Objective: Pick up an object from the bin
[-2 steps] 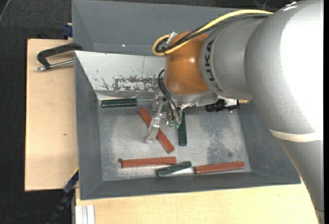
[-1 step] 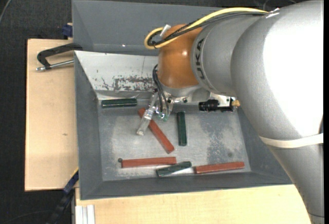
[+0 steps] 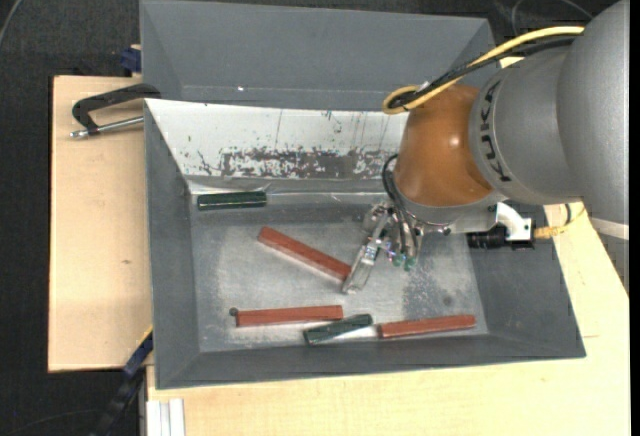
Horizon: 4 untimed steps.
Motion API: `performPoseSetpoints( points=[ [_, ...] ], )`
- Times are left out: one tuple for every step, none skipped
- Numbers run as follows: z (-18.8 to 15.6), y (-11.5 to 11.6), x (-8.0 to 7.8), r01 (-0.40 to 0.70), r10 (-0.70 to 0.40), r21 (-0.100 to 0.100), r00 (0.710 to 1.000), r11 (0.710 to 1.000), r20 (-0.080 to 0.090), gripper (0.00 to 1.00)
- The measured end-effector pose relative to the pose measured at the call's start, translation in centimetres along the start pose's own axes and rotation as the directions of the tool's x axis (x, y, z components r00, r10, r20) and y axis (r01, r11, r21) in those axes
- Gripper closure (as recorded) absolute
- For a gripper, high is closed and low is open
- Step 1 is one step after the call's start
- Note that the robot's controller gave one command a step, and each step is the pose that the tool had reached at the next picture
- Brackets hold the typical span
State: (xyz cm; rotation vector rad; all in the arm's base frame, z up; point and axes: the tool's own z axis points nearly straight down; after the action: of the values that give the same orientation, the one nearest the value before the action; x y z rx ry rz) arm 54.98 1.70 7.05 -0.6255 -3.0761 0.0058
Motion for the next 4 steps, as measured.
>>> performPoseSetpoints(
  points=[
    [0.0,8.9,6.6,-0.168,0.168,-0.007,0.986,0.986,-0.003,0.00],
    [-0.1,11.9,2.1,-0.340,0.340,-0.010,0.940,0.940,0.003,0.00],
    [-0.1,11.8,2.2,-0.339,0.339,-0.007,0.941,0.941,0.002,1.00],
    [-1.2,11.9,2.2,-0.337,0.337,-0.009,0.942,0.942,0.003,1.00]
  ],
)
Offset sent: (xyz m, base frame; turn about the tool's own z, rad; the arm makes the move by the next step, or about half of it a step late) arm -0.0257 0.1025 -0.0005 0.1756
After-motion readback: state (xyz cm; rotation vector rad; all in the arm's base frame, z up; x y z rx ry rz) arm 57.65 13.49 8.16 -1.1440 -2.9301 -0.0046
